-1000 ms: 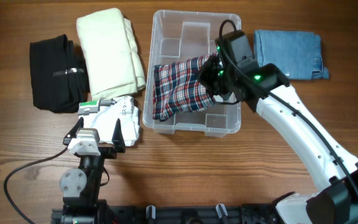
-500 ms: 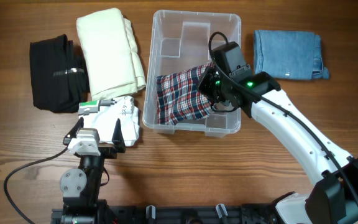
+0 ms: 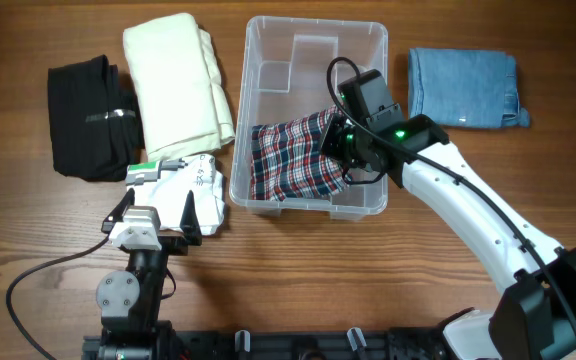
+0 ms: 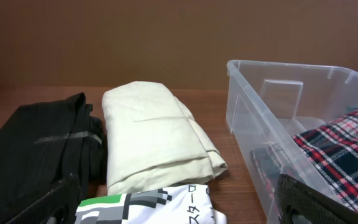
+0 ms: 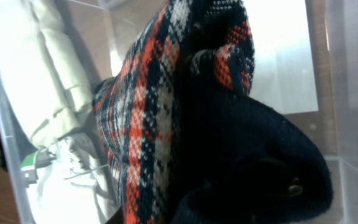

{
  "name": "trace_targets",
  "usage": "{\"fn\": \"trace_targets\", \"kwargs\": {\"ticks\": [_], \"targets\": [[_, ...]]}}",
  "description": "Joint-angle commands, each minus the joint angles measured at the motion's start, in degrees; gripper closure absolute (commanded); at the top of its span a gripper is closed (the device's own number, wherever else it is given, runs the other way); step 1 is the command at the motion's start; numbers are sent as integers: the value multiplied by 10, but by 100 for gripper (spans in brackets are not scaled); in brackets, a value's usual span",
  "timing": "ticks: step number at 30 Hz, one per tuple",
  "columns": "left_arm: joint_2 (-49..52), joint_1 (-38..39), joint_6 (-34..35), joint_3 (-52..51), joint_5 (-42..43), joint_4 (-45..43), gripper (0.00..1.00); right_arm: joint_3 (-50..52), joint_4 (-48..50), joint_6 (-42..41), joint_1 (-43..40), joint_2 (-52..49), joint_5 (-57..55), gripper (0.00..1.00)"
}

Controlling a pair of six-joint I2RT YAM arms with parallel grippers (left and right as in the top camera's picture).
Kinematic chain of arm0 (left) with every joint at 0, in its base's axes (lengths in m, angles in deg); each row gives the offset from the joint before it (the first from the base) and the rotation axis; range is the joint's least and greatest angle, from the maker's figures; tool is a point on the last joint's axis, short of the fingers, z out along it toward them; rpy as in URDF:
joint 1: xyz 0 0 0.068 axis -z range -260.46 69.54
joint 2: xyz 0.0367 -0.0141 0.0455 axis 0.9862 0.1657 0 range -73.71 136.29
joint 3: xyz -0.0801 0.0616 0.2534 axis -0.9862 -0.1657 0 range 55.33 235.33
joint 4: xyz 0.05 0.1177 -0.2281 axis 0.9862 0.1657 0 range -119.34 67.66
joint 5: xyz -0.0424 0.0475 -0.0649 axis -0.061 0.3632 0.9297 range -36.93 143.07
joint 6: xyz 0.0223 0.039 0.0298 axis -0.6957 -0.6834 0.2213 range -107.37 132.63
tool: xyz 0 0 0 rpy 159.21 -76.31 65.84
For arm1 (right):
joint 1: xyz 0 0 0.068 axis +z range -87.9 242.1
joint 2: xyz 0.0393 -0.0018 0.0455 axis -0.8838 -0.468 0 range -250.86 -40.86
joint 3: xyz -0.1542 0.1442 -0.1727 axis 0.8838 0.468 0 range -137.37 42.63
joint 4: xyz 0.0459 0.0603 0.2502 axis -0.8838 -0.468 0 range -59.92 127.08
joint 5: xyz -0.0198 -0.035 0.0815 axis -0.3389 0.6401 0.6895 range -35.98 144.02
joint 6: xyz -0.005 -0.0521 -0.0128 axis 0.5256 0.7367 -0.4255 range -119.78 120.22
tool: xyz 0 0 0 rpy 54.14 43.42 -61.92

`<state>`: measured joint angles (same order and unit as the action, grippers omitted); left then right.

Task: Pack container
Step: 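Lower the plaid shirt into the bin's front half and flatten it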

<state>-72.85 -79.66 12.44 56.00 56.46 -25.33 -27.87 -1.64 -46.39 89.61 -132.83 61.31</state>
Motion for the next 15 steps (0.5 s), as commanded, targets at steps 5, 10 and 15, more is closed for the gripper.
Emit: {"fn": "trace_targets", "kwargs": {"ticks": [5,10,15], "targets": [[1,2,-9,-3,11,0,0,-1,-34,55,3,-14,-42,72],[1,2,-9,-3,11,0,0,-1,-33,148,3,-14,-50,43],[1,2,-9,-3,11,0,0,-1,-22,220,3,-14,-76,18]]}}
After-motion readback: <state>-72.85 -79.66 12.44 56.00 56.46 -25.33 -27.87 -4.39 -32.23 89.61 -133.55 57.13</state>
